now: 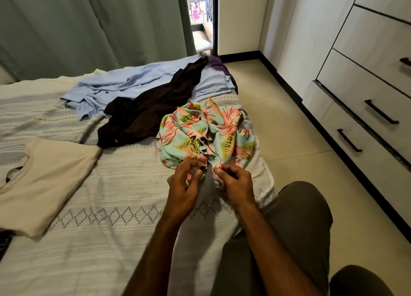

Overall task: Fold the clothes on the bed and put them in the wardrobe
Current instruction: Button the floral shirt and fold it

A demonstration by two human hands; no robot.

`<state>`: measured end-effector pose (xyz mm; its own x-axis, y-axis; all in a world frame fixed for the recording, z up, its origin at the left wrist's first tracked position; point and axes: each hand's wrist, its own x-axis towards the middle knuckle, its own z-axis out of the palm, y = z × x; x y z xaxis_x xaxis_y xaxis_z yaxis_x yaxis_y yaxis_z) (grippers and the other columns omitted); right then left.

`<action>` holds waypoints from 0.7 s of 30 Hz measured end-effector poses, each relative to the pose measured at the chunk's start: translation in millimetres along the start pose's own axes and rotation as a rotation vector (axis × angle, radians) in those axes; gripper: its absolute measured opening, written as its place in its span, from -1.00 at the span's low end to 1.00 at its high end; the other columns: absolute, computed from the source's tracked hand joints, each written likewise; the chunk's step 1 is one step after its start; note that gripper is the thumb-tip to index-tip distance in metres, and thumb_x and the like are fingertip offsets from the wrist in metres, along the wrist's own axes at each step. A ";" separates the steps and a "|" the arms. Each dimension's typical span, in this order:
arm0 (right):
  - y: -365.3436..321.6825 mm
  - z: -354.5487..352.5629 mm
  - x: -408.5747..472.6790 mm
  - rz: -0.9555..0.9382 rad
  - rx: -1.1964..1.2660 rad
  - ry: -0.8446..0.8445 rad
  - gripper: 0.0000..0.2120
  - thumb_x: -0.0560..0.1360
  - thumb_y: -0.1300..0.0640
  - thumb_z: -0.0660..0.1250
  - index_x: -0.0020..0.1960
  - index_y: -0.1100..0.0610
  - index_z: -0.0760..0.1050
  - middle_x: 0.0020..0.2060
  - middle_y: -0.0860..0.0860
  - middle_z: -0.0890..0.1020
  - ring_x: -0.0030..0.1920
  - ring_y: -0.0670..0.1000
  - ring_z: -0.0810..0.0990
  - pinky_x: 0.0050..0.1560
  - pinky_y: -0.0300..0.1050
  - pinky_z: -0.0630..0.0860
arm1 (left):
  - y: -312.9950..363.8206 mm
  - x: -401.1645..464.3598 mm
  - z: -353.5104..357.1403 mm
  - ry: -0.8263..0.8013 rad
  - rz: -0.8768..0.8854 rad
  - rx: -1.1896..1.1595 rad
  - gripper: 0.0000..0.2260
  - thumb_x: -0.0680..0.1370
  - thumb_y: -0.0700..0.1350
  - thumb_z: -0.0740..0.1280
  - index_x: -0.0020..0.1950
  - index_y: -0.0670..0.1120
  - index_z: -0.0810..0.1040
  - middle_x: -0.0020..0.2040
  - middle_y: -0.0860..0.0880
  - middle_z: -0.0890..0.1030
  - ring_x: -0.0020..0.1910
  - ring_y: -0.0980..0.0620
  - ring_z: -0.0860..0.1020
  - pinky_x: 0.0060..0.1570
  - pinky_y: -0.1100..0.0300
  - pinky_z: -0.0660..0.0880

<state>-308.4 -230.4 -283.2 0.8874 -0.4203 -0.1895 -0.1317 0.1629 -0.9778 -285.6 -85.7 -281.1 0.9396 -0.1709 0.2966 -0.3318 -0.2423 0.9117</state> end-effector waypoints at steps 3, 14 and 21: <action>1.5 -0.6 0.2 -0.060 -0.055 0.015 -0.90 0.50 0.19 0.49 -0.14 0.01 0.68 -0.22 -0.02 0.73 -0.15 -0.06 0.70 -0.09 -0.02 0.66 | 0.9 3.1 0.1 0.011 -0.069 0.056 -0.87 0.62 -0.03 0.29 0.11 0.07 0.60 0.11 0.01 0.59 0.19 0.08 0.54 0.21 -0.17 0.50; 9.7 0.6 1.7 -0.194 -0.251 0.021 -0.90 0.57 0.11 0.43 -0.06 0.14 0.65 -0.21 -0.04 0.70 -0.15 -0.08 0.67 -0.07 0.00 0.66 | 9.4 -1.1 21.2 0.069 -0.062 0.127 -0.73 0.56 -0.26 0.42 0.06 0.14 0.62 -0.02 0.22 0.52 0.11 0.16 0.46 0.07 0.45 0.37; 11.4 -0.2 2.7 -0.252 -0.289 0.001 -0.92 0.56 0.14 0.43 -0.02 0.14 0.69 -0.19 -0.07 0.70 -0.15 -0.13 0.66 -0.12 -0.17 0.62 | 5.8 -3.5 26.2 0.166 -0.141 0.046 -0.78 0.54 -0.24 0.45 0.04 0.10 0.67 -0.03 0.08 0.57 0.07 0.03 0.57 0.14 -0.01 0.55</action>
<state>-307.5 -229.8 -294.8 0.9075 -0.4157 0.0598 -0.0292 -0.2043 -0.9785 -293.0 -111.5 -284.3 0.9767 0.0261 0.2128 -0.1957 -0.2964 0.9348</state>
